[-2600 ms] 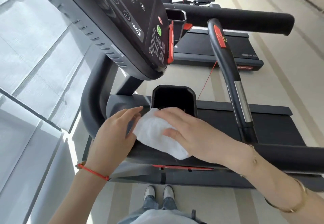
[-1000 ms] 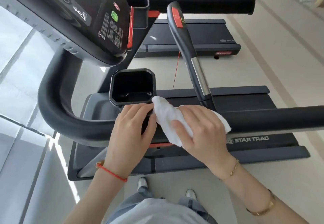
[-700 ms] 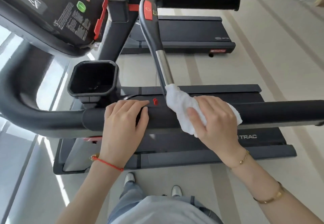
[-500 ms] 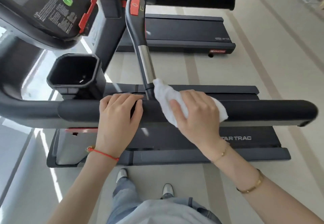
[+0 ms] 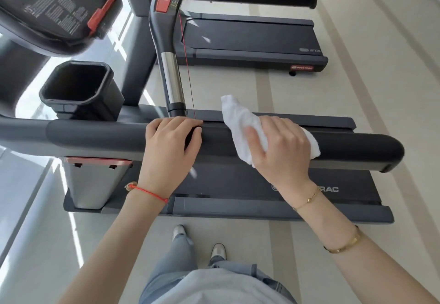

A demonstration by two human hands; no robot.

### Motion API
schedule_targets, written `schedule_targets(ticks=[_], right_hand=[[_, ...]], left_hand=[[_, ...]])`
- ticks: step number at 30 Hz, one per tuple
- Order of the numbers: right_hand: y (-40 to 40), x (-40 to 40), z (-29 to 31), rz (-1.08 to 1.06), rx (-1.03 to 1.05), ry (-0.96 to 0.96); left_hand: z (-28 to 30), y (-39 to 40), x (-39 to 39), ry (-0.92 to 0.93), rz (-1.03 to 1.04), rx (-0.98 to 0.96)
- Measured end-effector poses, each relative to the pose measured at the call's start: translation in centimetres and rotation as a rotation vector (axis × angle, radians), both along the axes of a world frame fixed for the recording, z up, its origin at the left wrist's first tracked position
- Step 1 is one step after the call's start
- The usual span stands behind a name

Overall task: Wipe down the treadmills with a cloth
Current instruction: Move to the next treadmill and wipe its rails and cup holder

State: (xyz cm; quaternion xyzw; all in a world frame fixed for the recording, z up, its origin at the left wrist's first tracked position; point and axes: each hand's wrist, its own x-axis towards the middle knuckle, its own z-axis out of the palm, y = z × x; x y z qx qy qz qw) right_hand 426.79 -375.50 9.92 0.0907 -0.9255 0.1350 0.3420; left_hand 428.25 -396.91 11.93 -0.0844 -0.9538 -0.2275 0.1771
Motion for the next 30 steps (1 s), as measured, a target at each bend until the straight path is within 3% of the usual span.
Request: schedule_targets(ticks=[4, 18, 30], right_hand=[[-2.1, -0.5, 0.5, -0.008, -0.018, -0.052], [-1.4, -0.2, -0.7, 0.126, 0.004, 0.054], [5.8, 1.4, -1.8, 0.032, 0.025, 0.088]], left_hand=[[-0.2, 0.2, 0.0, 0.003, 0.010, -0.016], [-0.1, 0.4, -0.4, 0.004, -0.030, -0.017], [0.4, 7.0, -1.2, -0.067, -0.228, -0.001]])
